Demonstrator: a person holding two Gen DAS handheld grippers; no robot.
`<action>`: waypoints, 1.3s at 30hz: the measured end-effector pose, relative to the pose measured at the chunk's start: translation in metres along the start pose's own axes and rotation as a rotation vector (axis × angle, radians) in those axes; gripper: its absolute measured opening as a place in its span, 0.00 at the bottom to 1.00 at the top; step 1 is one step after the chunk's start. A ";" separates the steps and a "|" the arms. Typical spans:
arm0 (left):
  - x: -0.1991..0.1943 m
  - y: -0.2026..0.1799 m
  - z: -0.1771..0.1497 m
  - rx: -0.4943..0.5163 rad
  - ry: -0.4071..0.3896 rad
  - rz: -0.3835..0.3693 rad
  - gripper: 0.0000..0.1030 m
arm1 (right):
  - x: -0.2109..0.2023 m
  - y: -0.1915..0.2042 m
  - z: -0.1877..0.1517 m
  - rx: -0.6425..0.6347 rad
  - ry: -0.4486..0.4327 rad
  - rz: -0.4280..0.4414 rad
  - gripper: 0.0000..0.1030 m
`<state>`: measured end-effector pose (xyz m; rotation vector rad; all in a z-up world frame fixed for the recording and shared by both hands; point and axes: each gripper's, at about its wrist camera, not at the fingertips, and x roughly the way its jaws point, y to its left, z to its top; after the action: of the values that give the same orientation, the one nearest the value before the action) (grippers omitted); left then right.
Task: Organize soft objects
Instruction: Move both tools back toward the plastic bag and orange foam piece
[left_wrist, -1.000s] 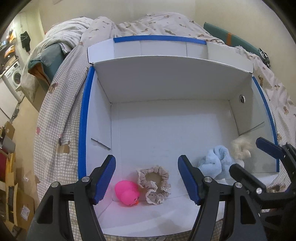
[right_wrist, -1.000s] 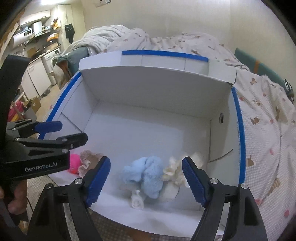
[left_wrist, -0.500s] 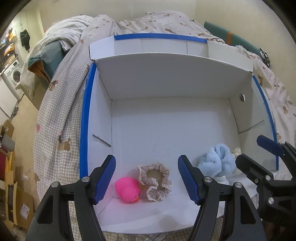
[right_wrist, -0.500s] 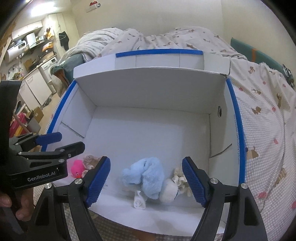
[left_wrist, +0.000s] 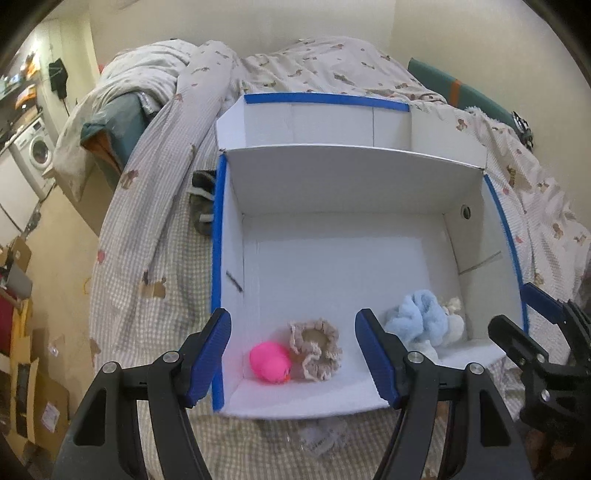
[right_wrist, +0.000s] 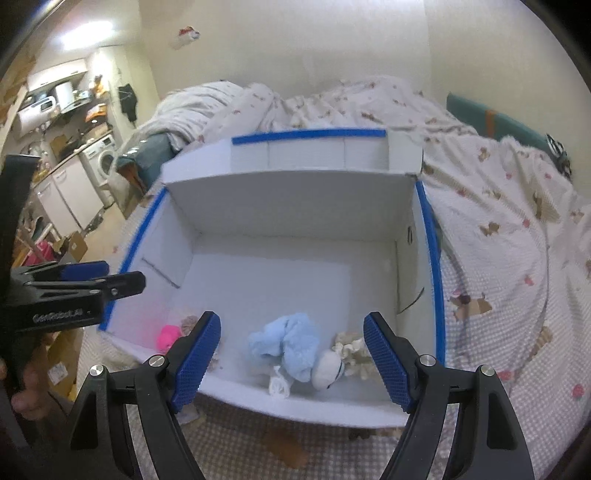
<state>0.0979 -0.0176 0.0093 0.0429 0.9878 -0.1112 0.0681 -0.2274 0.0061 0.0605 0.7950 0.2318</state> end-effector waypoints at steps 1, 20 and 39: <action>-0.004 0.002 -0.003 -0.006 0.005 -0.003 0.65 | -0.005 0.002 -0.002 0.000 -0.002 0.020 0.82; -0.016 0.027 -0.074 -0.064 0.055 0.010 0.65 | -0.012 -0.002 -0.044 0.073 0.136 0.138 0.82; 0.000 0.053 -0.082 -0.146 0.116 0.054 0.65 | 0.066 -0.031 -0.081 0.202 0.485 0.096 0.80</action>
<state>0.0354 0.0421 -0.0370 -0.0583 1.1079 0.0131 0.0603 -0.2450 -0.1011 0.2395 1.2988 0.2600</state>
